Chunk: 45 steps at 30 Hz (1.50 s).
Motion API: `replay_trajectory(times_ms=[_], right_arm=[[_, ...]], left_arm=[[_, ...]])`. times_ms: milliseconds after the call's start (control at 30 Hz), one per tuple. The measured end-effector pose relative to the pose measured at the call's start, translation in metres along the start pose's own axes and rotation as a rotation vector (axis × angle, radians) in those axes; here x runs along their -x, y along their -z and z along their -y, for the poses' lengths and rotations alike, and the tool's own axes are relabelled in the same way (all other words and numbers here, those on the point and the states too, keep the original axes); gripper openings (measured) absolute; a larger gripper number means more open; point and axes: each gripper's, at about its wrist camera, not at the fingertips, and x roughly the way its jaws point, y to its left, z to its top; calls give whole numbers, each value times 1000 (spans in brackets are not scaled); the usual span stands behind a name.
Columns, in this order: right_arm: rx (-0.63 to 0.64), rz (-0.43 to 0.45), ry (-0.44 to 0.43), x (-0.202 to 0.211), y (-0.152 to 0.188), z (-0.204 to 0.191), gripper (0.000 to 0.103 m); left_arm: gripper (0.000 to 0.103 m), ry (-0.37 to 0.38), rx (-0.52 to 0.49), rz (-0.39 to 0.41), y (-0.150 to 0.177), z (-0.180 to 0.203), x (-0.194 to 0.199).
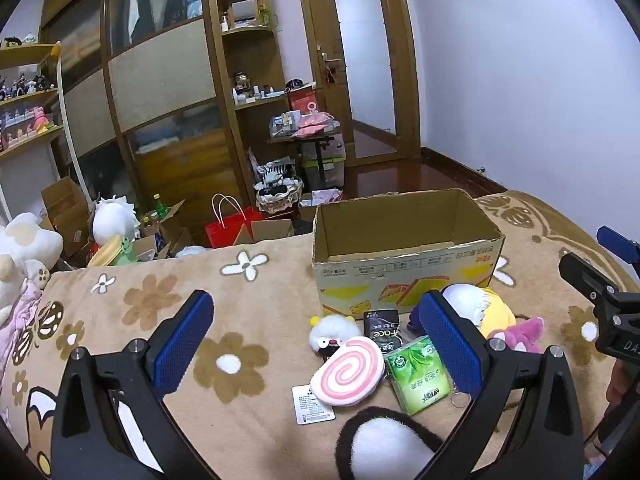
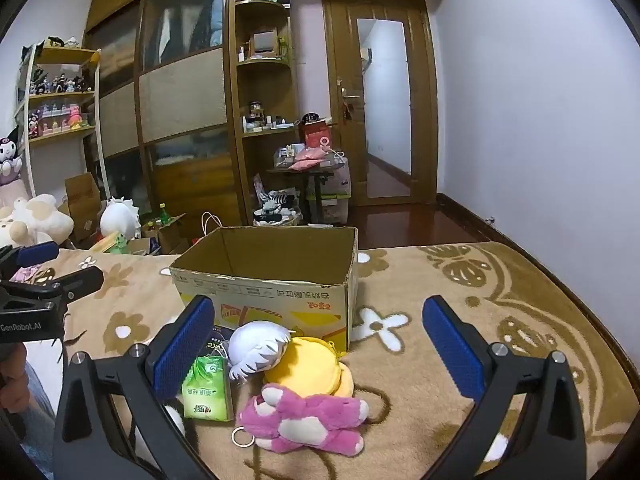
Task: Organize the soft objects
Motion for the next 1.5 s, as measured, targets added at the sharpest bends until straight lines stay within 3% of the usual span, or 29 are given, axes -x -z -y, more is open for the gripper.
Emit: replay_trajectory(times_ms=[1500], right_arm=[[16,3,-1,-4,6,-1,103]], left_arm=[[102,-1,-21,-1,-3,2,3]])
